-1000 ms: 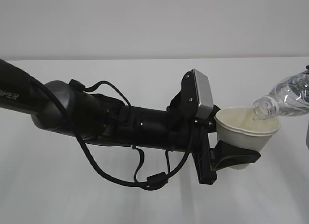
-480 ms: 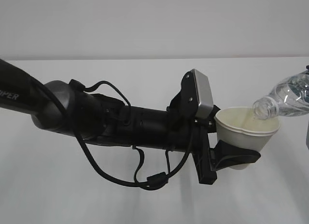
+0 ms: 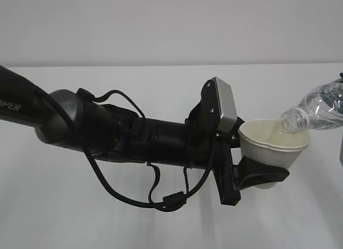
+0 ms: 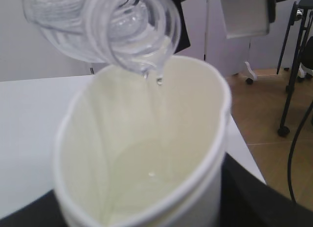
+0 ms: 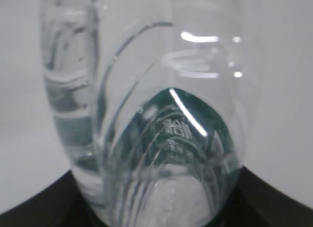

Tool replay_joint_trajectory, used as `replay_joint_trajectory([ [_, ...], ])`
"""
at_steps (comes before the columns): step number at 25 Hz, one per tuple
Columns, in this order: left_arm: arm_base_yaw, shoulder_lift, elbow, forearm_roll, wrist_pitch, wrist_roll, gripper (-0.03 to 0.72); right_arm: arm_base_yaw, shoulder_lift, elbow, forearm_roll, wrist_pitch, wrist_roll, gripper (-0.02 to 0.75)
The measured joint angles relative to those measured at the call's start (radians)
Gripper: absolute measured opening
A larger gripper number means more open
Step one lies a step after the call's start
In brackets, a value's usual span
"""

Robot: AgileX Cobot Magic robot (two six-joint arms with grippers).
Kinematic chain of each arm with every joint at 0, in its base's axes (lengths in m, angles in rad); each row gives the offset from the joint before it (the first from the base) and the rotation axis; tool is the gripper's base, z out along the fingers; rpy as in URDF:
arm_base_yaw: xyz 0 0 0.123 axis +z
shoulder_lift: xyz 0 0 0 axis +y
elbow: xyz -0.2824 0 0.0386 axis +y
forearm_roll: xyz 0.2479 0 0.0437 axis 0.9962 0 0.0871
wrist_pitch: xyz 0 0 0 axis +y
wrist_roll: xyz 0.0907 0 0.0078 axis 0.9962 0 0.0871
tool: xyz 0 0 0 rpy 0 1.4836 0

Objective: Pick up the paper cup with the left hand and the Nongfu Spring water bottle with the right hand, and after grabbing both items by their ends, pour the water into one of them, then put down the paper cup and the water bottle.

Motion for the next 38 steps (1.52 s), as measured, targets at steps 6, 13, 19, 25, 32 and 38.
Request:
replay_joint_trajectory([
  [6,0.000,0.000,0.000,0.001,0.000,0.000,0.430,0.000,0.000,0.000,0.000,0.000,-0.002,0.447],
  [13,0.000,0.002,0.000,0.001,0.000,0.000,0.430,0.000,0.000,0.000,0.000,0.000,-0.008,0.447],
  [19,0.000,0.005,0.000,0.001,0.000,0.000,0.430,0.000,0.000,0.000,0.000,0.000,-0.010,0.447],
  [25,0.000,0.005,0.000,0.001,0.000,0.000,0.430,0.000,0.000,0.000,0.000,0.002,-0.022,0.447],
  [32,0.000,0.005,0.000,0.001,0.000,-0.001,0.430,0.000,0.000,0.000,0.000,0.002,-0.034,0.447],
  [38,0.000,0.005,0.000,0.001,0.000,-0.001,0.430,0.000,0.000,0.000,0.000,0.002,-0.034,0.447],
])
